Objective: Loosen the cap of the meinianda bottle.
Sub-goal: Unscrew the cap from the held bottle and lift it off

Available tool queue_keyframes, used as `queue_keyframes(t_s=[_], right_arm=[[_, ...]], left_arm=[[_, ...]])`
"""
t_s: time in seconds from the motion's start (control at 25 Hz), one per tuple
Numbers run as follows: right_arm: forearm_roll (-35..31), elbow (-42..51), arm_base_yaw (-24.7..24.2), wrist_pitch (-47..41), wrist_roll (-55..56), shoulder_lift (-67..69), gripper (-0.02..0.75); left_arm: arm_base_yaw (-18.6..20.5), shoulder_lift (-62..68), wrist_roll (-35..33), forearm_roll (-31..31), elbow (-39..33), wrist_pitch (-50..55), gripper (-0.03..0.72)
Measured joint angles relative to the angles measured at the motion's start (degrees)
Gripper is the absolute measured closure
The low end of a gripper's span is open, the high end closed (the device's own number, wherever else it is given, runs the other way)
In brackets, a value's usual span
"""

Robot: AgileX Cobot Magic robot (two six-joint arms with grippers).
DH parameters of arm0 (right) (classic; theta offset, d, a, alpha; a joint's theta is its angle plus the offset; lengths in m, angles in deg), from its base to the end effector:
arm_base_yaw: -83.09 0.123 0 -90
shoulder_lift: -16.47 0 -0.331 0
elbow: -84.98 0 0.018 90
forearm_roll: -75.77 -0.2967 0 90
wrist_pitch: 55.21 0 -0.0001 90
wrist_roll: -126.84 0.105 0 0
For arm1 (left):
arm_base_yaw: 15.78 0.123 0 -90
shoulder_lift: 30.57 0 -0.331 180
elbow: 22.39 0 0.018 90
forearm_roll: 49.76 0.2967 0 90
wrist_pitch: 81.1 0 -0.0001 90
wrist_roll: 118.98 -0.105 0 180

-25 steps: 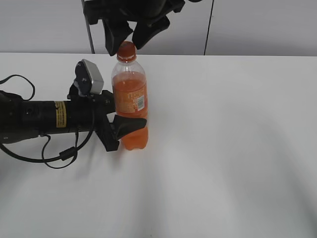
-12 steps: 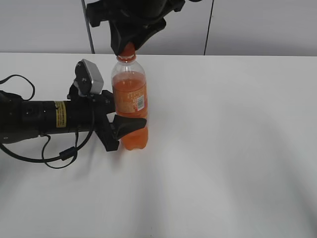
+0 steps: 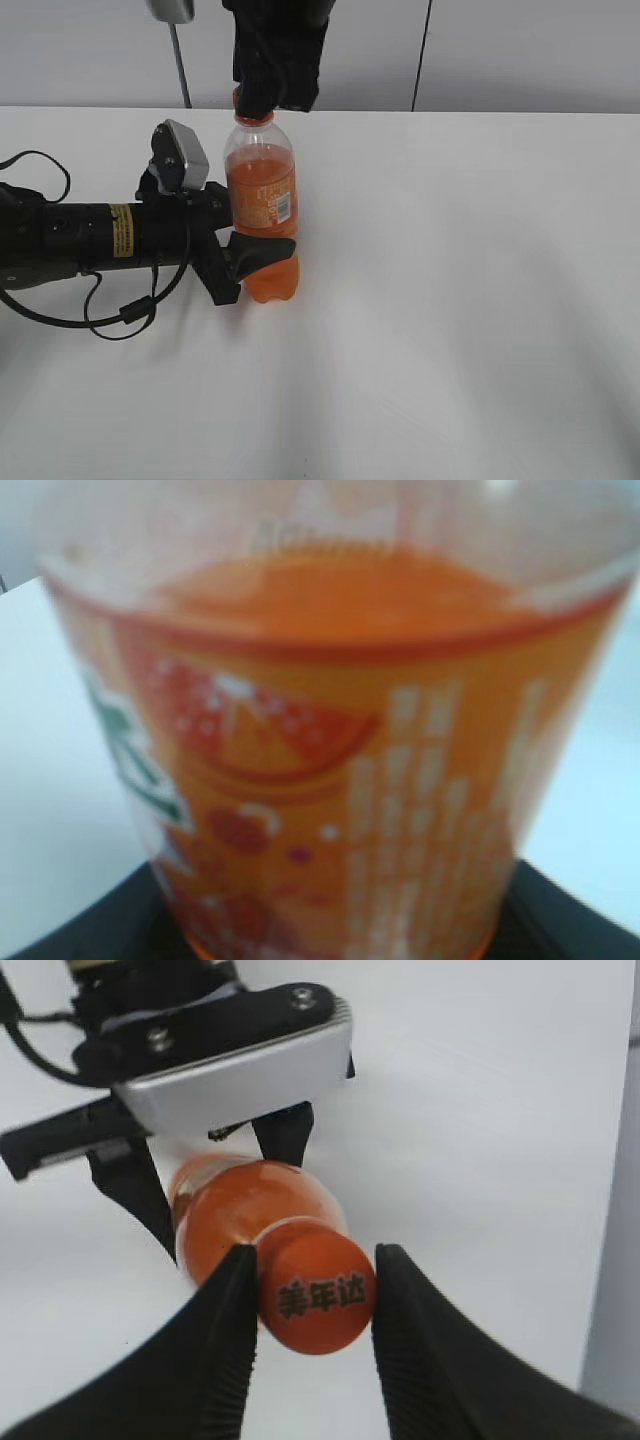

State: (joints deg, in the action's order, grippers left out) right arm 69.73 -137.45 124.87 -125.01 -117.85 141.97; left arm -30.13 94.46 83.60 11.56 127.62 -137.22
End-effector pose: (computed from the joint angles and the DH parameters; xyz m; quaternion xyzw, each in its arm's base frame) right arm 0.3900 0.3624 0.3532 -0.7740 0.5859 0.0048 0.2400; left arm 0.3630 -0.1718 0.0972 0.4431 0.6872 -0.3070 0.4871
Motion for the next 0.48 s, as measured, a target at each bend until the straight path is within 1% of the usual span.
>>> queue_keyframes(t_s=[0.08,0.12,0.32,0.48], right_arm=[[-0.1,0.0,0.0,0.0,-7.2,0.0,0.469],[-0.2,-0.1,0.0,0.0,-8.9,0.0,0.469],[-1.2,-0.1,0.0,0.2,-14.2,0.0,0.484],[-3.6,-0.2,-0.1,0.1,-17.9,0.0,0.489]], left_arm=[[0.0,0.0,0.0,0.0,0.0,0.0,0.279],[0.0,0.0,0.0,-0.1,0.0,0.1,0.279],[0.0,0.0,0.2,-0.2,0.0,0.1,0.279],[0.0,0.0,0.2,-0.1,0.0,0.1,0.279]])
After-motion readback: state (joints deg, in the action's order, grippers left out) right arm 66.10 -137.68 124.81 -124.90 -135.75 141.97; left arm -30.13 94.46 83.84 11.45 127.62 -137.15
